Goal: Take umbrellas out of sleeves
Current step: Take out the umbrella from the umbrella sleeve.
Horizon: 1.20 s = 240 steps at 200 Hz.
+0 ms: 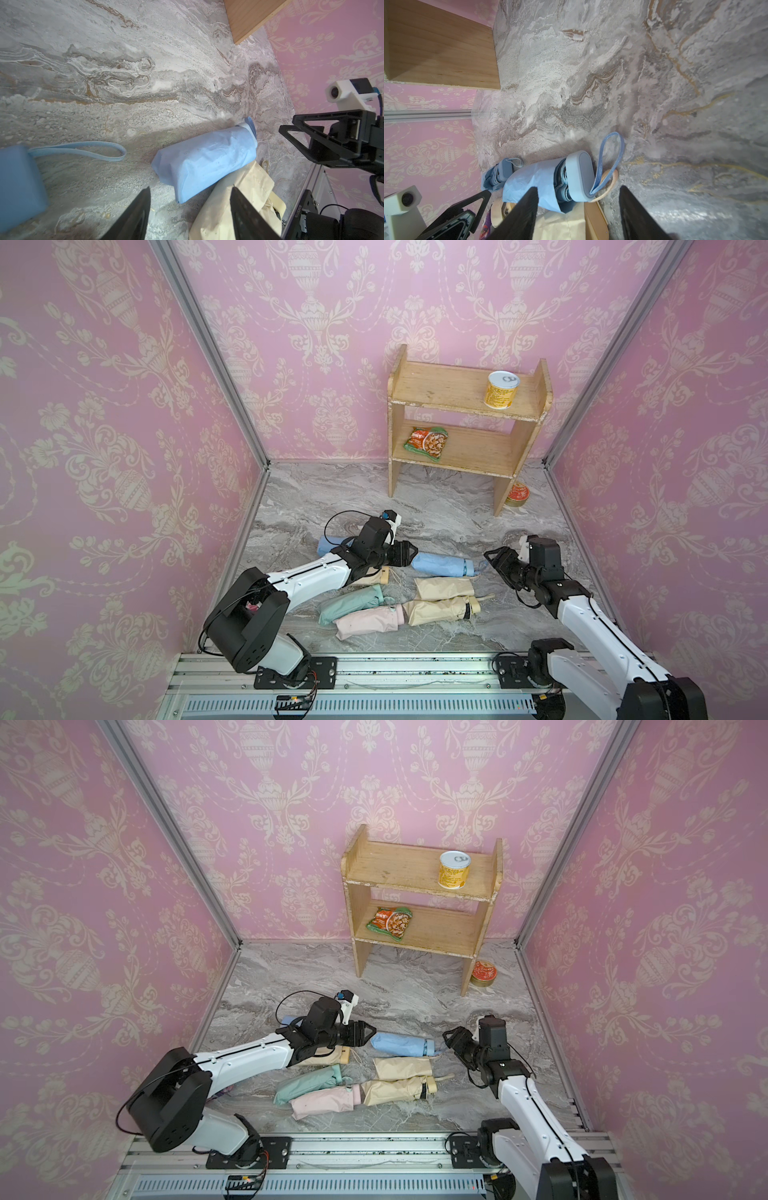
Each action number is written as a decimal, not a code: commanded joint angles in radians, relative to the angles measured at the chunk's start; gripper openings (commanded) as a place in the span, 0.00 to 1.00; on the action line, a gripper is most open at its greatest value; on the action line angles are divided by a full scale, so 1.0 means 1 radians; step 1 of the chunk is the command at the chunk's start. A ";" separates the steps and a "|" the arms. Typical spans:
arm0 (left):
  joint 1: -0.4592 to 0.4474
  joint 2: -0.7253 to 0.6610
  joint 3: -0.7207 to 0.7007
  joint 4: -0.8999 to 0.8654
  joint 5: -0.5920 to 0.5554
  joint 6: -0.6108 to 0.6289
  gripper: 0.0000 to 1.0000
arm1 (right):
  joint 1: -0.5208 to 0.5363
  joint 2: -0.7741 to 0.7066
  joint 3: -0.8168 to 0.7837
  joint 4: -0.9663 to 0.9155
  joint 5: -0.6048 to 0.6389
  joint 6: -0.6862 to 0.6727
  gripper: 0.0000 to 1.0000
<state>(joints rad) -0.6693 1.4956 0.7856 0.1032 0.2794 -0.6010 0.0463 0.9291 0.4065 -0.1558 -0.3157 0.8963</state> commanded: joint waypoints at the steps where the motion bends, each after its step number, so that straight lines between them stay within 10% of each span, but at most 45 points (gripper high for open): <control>1: -0.016 0.021 0.037 -0.018 0.006 -0.001 0.62 | 0.000 0.019 -0.027 0.050 0.004 0.049 0.62; 240: -0.036 0.129 0.060 -0.044 0.029 -0.022 0.41 | 0.067 0.338 -0.031 0.272 0.029 0.200 0.41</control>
<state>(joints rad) -0.6945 1.6089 0.8242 0.0608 0.2867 -0.6033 0.0959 1.2278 0.3515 0.0860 -0.2924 1.0706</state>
